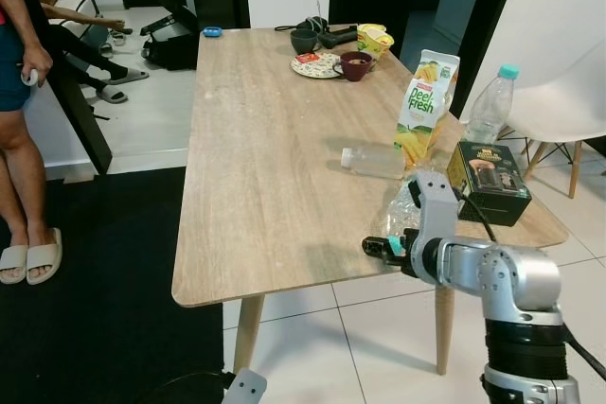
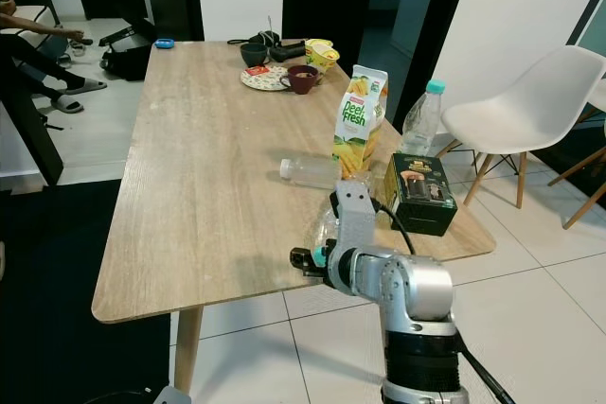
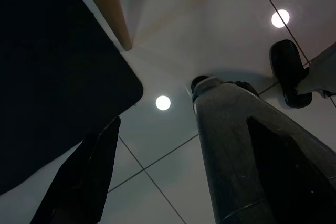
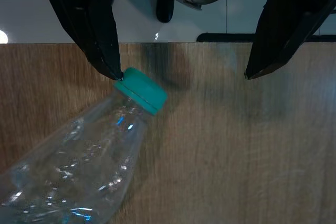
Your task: Restocking fridge
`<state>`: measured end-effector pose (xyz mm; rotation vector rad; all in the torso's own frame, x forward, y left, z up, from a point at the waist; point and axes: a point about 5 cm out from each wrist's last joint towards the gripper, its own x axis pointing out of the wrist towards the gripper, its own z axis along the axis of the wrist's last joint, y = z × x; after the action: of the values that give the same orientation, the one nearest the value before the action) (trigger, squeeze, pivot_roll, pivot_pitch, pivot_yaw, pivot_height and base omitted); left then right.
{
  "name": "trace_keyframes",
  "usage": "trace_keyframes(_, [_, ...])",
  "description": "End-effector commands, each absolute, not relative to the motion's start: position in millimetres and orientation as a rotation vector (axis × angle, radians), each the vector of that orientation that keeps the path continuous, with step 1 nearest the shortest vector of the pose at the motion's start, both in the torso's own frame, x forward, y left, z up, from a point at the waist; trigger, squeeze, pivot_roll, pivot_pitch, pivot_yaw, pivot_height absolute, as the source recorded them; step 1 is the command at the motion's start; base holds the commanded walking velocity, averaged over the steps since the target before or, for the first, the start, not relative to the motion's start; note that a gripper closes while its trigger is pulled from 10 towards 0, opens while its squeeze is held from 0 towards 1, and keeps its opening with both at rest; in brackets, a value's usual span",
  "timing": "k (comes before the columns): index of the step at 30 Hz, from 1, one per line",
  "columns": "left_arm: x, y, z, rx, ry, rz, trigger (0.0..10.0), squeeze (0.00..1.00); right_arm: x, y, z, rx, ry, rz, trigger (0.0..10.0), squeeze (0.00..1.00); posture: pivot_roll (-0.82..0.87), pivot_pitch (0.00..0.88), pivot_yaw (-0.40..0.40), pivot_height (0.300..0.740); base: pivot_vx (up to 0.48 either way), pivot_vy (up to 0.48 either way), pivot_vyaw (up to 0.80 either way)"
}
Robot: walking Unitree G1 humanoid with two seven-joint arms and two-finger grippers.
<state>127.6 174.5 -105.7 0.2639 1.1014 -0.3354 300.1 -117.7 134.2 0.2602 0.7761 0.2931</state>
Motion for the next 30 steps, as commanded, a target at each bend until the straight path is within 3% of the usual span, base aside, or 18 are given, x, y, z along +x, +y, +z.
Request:
trace_keyframes(1, [109, 172, -112, 0.242, 1.178, -0.34, 10.0, 0.0, 302, -121, 128, 0.269, 0.779, 0.25, 10.0, 0.0, 0.02, 0.0, -0.065, 0.74, 0.0, 0.0, 0.0])
trace_keyframes(30, [105, 172, -113, 0.24, 1.187, -0.333, 10.0, 0.0, 314, -102, 113, 0.329, 0.744, 0.132, 10.0, 0.0, 0.03, 0.0, -0.082, 0.74, 0.0, 0.0, 0.0])
